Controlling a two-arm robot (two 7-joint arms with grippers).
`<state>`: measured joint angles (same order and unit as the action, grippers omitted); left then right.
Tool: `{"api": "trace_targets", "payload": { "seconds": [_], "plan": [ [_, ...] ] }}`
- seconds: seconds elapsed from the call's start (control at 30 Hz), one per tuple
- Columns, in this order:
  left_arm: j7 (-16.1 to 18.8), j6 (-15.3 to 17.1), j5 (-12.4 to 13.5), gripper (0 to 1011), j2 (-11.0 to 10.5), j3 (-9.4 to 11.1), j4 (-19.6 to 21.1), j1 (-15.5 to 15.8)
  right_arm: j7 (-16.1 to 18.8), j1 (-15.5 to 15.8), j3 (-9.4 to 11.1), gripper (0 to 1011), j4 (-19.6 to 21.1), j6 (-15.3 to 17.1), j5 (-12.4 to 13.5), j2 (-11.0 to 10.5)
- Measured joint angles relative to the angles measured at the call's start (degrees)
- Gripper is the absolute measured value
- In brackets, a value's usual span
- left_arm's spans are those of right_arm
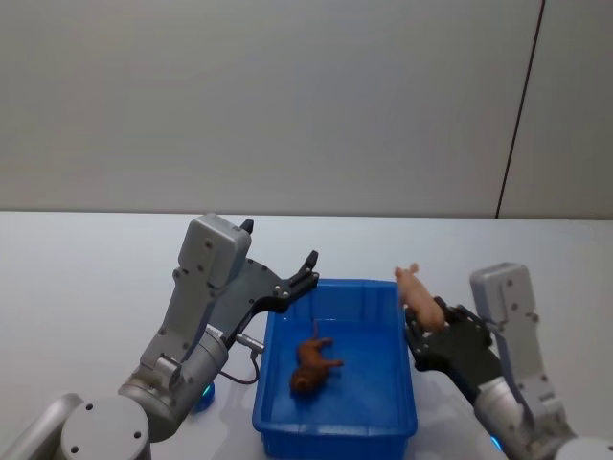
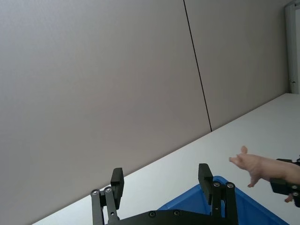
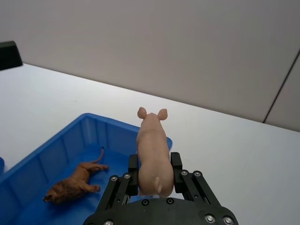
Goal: Pick up the two dolls from the table and place them into the box.
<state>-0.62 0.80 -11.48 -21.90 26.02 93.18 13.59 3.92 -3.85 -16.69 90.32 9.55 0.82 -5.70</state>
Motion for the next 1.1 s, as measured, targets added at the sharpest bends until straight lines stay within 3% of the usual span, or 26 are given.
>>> {"api": "trace_targets", "payload": {
  "seconds": [0.23, 0.47, 0.57, 0.67, 0.9, 1.1],
  "plan": [
    [0.0, 0.0, 0.0, 1001, 0.0, 0.0, 0.0, 0.0, 2.3, -3.0, -0.6, 404, -2.9, 1.1, -0.6, 1.8],
    [0.0, 0.0, 0.0, 1001, 0.0, 0.0, 0.0, 0.0, 3.7, -5.6, -1.1, 590, -6.5, 1.9, -1.5, 3.3],
    [0.0, 0.0, 0.0, 1001, 0.0, 0.0, 0.0, 0.0, 3.9, -6.4, -1.3, 733, -7.8, 2.0, -1.9, 3.9],
    [0.0, 0.0, 0.0, 1001, 0.0, 0.0, 0.0, 0.0, 3.9, -6.6, -1.4, 786, -8.2, 1.8, -2.2, 4.0],
    [0.0, 0.0, 0.0, 1001, 0.0, 0.0, 0.0, 0.0, 1.6, -6.0, -1.2, 987, -7.6, 0.2, -3.0, 3.8],
    [0.0, 0.0, 0.0, 1001, 0.0, 0.0, 0.0, 0.0, -1.3, -4.4, -0.8, 1001, -5.6, -0.6, -3.2, 3.0]
  ]
}}
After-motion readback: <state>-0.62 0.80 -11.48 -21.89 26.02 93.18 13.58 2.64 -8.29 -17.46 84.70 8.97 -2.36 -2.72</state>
